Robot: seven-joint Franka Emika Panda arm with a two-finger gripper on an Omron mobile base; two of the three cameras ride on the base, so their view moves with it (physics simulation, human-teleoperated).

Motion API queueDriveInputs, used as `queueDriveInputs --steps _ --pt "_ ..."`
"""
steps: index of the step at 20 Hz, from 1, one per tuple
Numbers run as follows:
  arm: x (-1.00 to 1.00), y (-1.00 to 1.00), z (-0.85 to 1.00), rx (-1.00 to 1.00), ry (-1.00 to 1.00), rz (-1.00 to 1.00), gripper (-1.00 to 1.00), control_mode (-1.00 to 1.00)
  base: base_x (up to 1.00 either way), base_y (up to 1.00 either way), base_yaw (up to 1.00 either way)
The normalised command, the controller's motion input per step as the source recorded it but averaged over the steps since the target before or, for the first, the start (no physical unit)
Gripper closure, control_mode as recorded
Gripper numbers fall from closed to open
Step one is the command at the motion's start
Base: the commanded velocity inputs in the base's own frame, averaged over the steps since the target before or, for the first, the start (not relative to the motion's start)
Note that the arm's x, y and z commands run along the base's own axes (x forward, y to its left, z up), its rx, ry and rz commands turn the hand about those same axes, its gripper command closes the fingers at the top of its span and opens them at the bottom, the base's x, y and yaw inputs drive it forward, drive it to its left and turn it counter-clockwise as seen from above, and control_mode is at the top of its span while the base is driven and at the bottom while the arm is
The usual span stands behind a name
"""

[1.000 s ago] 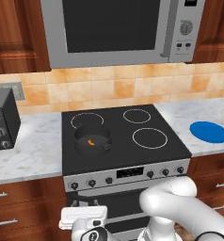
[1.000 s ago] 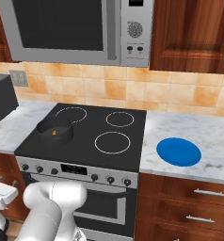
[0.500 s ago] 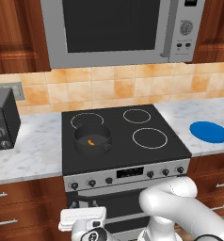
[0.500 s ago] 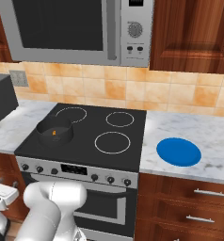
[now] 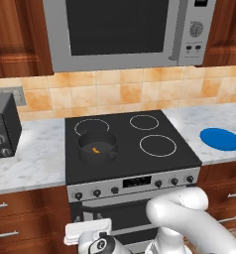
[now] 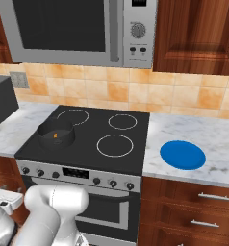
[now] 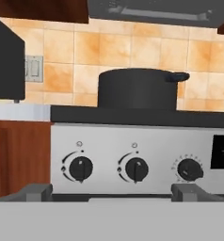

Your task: Retrieve the frozen meat and place it in the pot on a burner. Then turn the burner on.

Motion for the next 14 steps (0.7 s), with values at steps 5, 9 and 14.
queueDriveInputs --steps 5,9,14 --pt "0.14 0.06 -0.17 0.00 0.09 0.01 -1.00 -1.00 0.00 0.00 0.00" --pt "0.21 0.20 -0.15 0.03 0.09 0.00 -1.00 -1.00 0.00 0.00 0.00" --pt "0.20 0.22 -0.02 0.00 0.03 0.00 -1.00 -1.00 0.00 0.00 0.00"
